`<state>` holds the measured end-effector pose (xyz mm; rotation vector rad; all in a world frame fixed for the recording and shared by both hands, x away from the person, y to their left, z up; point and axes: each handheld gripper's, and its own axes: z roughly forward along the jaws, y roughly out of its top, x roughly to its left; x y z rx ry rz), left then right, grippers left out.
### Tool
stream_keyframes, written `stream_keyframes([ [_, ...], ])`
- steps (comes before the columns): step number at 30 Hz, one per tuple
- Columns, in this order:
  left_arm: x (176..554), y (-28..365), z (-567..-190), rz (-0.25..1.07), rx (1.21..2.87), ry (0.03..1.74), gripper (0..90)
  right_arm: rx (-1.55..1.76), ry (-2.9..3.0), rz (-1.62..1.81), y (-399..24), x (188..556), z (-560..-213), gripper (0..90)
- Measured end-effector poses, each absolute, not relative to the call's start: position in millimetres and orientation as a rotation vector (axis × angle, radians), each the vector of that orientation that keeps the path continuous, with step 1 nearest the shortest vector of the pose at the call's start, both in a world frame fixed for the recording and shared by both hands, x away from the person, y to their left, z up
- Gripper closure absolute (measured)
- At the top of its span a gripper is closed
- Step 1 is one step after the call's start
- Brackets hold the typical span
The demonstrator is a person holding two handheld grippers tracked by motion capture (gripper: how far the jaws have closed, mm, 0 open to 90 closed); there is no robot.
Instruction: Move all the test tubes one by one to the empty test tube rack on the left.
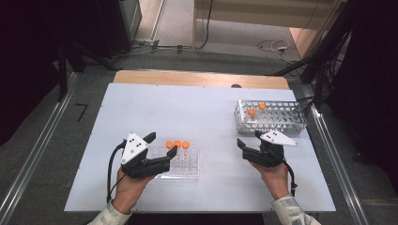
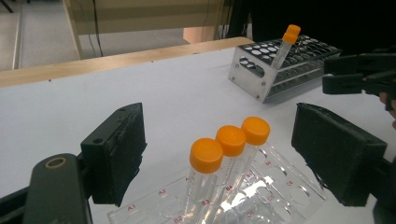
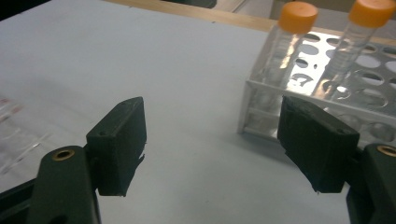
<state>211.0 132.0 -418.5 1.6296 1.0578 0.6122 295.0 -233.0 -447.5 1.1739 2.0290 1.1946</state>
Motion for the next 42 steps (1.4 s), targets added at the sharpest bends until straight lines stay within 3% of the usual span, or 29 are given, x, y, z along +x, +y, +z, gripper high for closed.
stream_keyframes([
  [13, 210.7, 133.3, -418.2, 0.618, 1.624, 1.057, 17.1, 1.246, 1.941, 1.164, -230.6, 343.1, -451.0, 32.1],
  [19, 210.8, 133.5, -417.8, 0.624, 1.621, 1.057, 17.1, 1.281, 1.919, 1.176, -230.1, 357.5, -455.1, 42.7],
  [25, 211.2, 134.0, -418.1, 0.626, 1.622, 1.059, 17.0, 1.296, 1.881, 1.177, -228.2, 366.7, -459.4, 53.0],
  [42, 211.6, 133.5, -419.3, 0.624, 1.627, 1.060, 17.2, 1.298, 1.864, 1.191, -228.7, 371.2, -463.6, 70.3],
])
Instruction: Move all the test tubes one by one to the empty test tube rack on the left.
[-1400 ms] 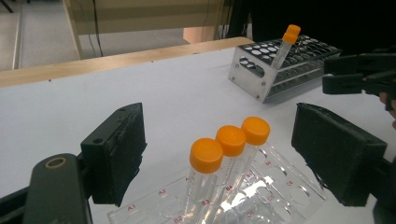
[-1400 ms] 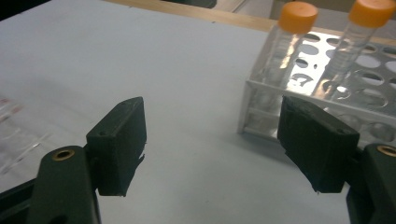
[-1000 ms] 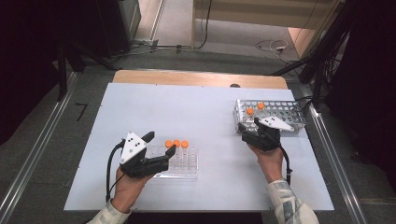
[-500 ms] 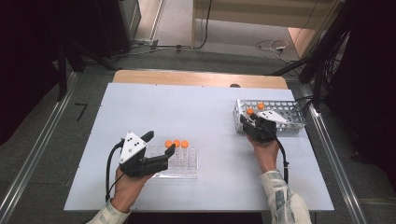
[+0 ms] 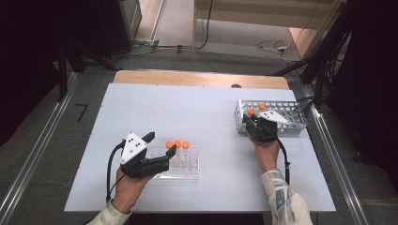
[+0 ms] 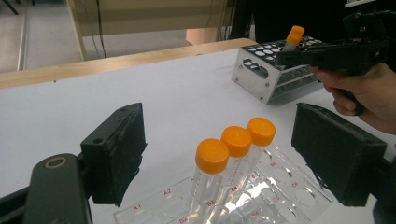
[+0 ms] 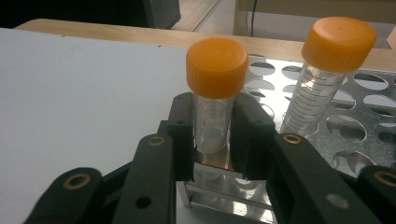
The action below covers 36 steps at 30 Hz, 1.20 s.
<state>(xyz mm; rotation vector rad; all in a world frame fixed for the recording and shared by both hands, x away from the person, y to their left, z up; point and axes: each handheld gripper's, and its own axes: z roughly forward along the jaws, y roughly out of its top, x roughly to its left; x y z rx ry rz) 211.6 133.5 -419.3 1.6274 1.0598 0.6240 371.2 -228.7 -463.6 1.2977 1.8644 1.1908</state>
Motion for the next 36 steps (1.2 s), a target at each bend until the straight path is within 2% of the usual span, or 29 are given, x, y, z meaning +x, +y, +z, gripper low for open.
stream_keyframes([
  [9, 211.3, 133.7, -419.1, 0.624, 1.627, 1.059, 17.2, 1.277, 1.847, 1.215, -230.1, 368.5, -456.4, 71.5],
  [22, 209.9, 134.1, -417.4, 0.628, 1.616, 1.054, 17.2, 1.233, 1.794, 1.290, -237.6, 353.0, -424.8, 71.9],
  [36, 206.6, 133.1, -415.1, 0.626, 1.611, 1.041, 17.2, 1.113, 1.887, 1.374, -232.2, 310.1, -407.4, 72.0],
])
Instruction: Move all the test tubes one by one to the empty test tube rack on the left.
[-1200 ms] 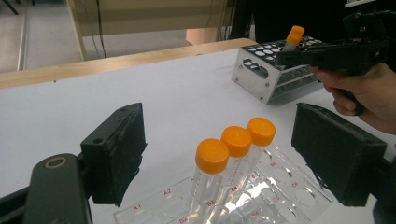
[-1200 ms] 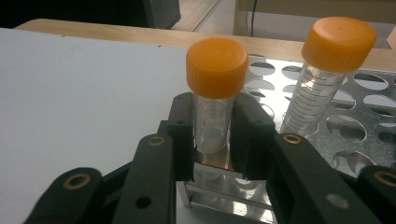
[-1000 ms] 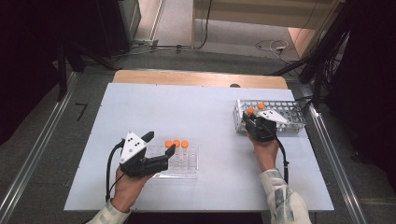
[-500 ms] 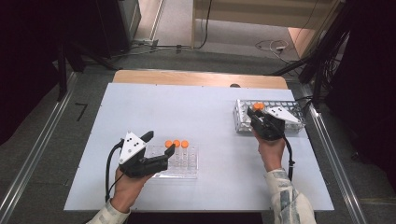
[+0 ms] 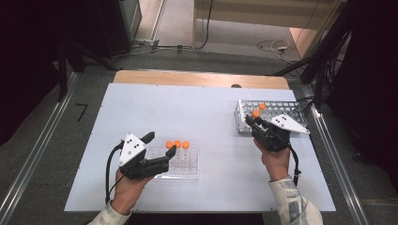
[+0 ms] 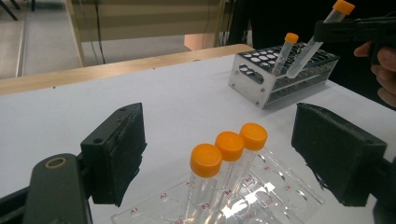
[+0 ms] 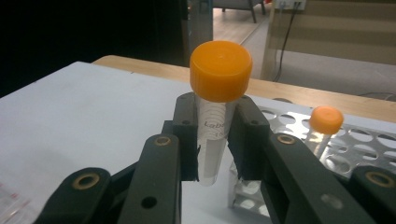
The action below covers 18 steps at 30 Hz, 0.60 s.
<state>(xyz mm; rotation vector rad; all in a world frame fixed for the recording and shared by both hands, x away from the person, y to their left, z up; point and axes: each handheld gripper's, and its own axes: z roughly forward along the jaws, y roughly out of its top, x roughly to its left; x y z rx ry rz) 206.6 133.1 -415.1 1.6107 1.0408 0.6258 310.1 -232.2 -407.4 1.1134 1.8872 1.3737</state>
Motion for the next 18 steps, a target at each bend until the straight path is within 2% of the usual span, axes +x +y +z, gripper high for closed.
stream_keyframes([
  [18, 199.1, 120.9, -413.5, 0.598, 1.633, 0.992, 17.3, 0.967, 2.137, 1.381, -213.2, 243.4, -425.5, 72.0],
])
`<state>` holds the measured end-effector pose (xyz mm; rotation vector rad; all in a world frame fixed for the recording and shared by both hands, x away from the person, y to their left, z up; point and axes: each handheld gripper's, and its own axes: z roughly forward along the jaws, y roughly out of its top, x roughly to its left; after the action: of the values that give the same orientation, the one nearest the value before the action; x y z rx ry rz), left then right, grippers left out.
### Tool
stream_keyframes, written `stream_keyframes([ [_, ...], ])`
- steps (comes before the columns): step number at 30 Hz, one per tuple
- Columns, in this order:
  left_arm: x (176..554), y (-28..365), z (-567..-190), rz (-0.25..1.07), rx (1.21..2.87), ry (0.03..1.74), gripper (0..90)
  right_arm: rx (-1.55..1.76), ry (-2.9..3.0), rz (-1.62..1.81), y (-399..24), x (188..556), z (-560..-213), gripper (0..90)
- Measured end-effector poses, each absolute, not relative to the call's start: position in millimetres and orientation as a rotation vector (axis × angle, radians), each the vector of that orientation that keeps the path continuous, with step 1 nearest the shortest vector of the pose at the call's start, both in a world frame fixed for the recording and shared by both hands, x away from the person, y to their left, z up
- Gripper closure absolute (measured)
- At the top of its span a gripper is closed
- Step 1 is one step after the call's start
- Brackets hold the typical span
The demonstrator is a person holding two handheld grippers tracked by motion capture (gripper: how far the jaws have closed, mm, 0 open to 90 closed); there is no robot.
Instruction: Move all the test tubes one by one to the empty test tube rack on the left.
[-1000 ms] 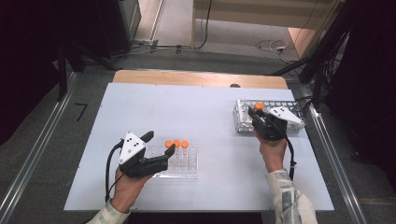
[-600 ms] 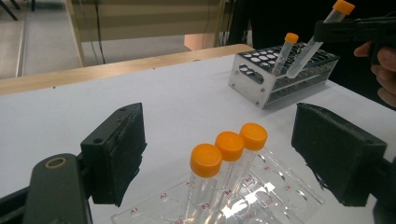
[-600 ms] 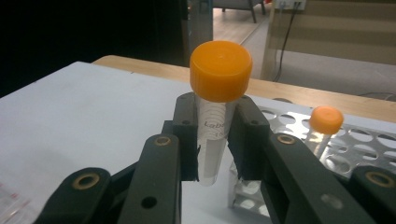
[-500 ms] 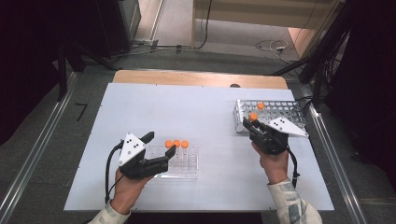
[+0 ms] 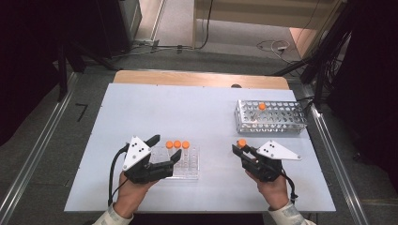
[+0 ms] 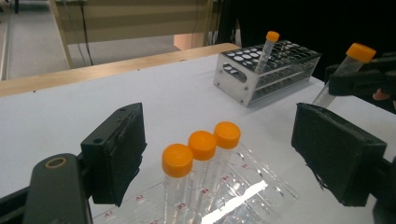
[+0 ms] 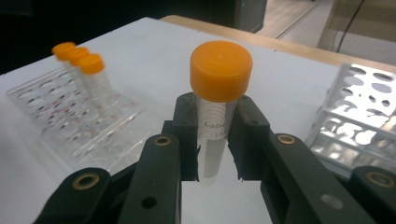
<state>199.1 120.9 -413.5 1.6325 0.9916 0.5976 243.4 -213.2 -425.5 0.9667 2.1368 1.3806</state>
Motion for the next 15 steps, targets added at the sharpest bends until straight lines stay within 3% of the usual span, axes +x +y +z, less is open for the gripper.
stream_keyframes([
  [15, 185.7, 84.8, -416.3, 0.515, 1.692, 0.861, 20.1, 0.853, 2.315, 1.343, -191.0, 216.1, -437.7, 72.0],
])
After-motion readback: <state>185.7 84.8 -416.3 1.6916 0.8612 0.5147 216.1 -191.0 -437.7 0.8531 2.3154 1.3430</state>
